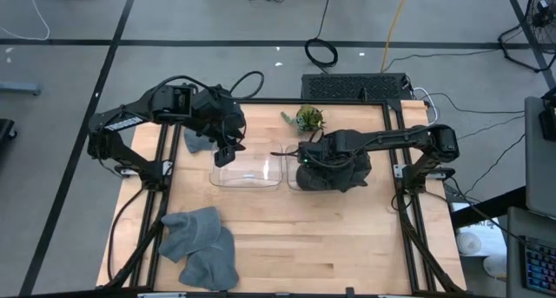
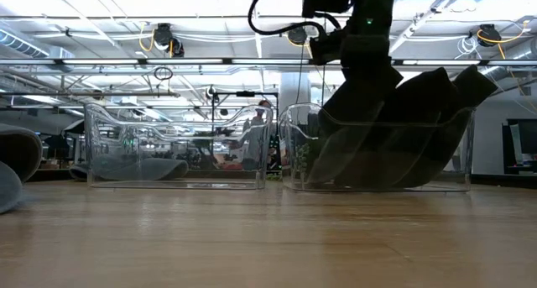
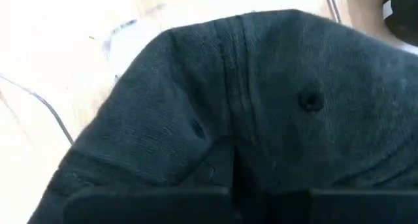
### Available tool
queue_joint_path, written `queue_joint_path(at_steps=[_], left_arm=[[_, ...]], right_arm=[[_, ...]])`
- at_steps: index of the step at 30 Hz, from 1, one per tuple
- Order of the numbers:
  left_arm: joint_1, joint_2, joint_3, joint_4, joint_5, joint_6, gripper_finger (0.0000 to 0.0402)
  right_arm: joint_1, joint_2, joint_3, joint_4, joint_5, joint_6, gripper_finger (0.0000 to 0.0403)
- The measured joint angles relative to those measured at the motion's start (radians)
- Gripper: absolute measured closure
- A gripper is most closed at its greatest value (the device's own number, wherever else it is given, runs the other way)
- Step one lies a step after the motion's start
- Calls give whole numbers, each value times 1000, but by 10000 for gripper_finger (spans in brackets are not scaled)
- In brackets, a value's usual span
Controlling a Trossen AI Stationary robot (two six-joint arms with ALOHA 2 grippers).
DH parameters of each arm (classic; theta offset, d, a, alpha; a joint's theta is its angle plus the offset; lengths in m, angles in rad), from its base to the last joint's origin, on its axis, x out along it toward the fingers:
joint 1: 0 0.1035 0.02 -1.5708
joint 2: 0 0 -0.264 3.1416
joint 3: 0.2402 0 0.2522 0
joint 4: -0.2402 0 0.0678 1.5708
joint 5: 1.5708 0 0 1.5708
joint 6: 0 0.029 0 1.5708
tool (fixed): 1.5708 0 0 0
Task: Pick & Place hat
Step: Put the black cap into the right transparent bin, then put the middle gray cap into the left transparent bin
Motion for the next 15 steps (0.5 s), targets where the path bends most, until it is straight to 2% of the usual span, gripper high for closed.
queue_joint_path(at_steps=[10,15], left_arm=[[0,0,0,-1,0,1,220],[0,0,0,0,0,2,220]], right_arm=[[0,-163,0,54,57,106,403],[0,-242,0,131,78,100,403]])
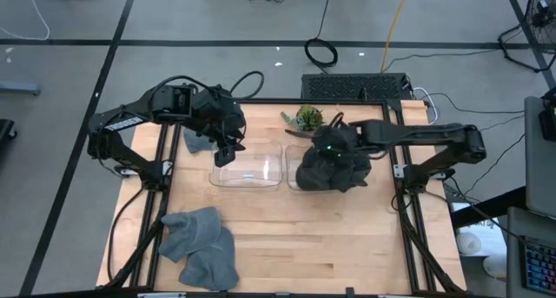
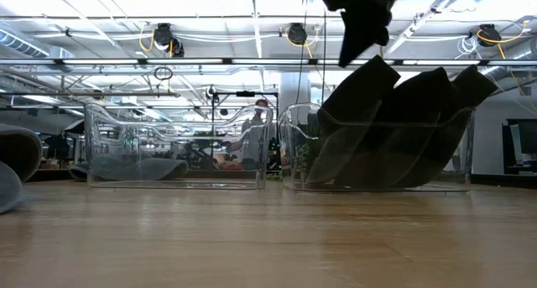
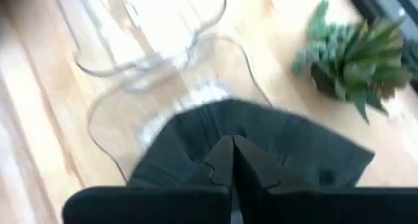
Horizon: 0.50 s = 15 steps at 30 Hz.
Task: Pick & Place hat
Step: Put the middle gray cap into the left transparent bin
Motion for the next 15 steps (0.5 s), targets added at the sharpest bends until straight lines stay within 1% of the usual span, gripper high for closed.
queue_joint_path(at_steps=[4,7,10,15], left_arm=[[0,0,0,2,0,-1,220],[0,0,0,0,0,-3,220],[0,0,0,-3,2,-59,220],[0,0,0,-3,2,-175,220]], right_arm=[[-5,-37,0,122,-1,-46,400],[-5,-59,0,202,-5,-95,386],[-5,-78,0,256,-6,-126,358],[-10,-107,0,314,-7,-141,292]])
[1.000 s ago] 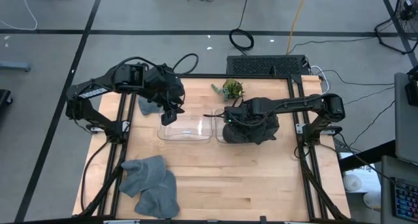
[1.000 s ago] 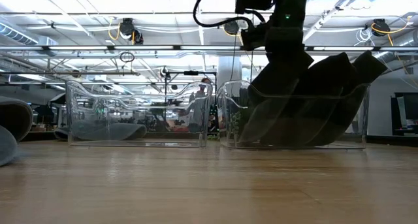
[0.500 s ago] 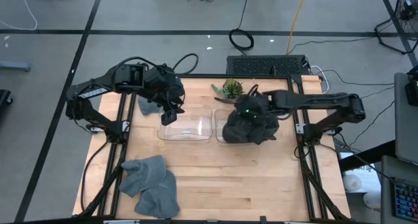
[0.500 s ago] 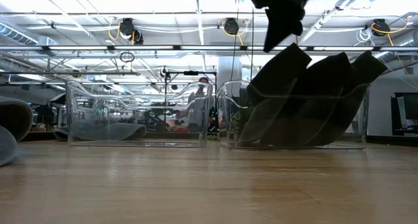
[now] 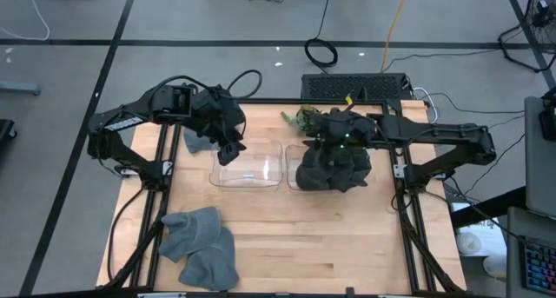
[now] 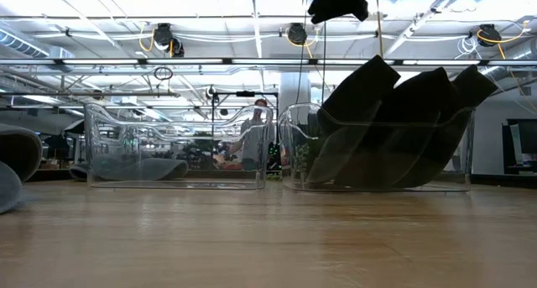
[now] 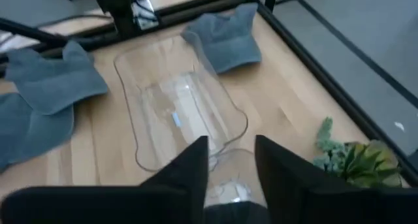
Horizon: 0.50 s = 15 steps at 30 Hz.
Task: Pick & Place hat
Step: Put the middle gray cap into the left transparent bin
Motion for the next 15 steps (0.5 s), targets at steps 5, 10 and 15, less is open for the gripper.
queue_joint_path(at_steps=[5,10,15], left_arm=[[0,0,0,0,0,-92,220],[-2,0,0,0,26,-167,220],[-13,0,0,-40,160,-318,220]], right_arm=[[-3,-23,0,36,-67,-17,220],[-8,-28,0,36,-105,-41,156],[-8,-28,0,31,-105,-125,114]])
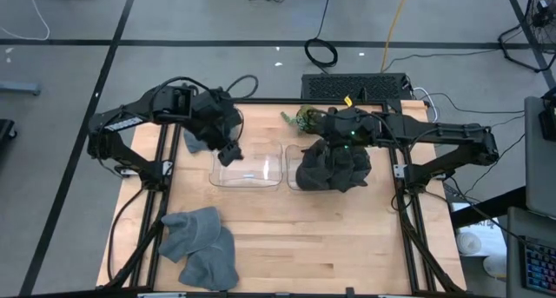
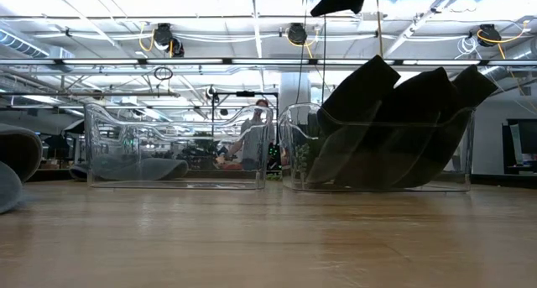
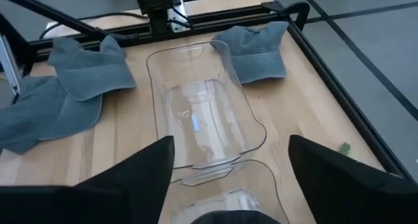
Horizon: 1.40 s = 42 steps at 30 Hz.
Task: Pick & Place hat
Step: Put the middle gray cap into the left transparent bin
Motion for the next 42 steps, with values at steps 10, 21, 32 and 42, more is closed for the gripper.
queue_joint_path(at_steps=[10,21,32,42], left_arm=[[-173,0,0,-152,-17,-202,220],[-366,0,0,-169,-64,-492,220],[-611,0,0,-169,-85,-830,220],[-796,0,0,-169,-84,-1129,220]], right_arm=[[0,0,0,0,-55,-30,104],[0,-2,0,0,-105,-35,105],[0,-3,0,1,-103,-101,103],[0,-3,0,4,-102,-101,104]])
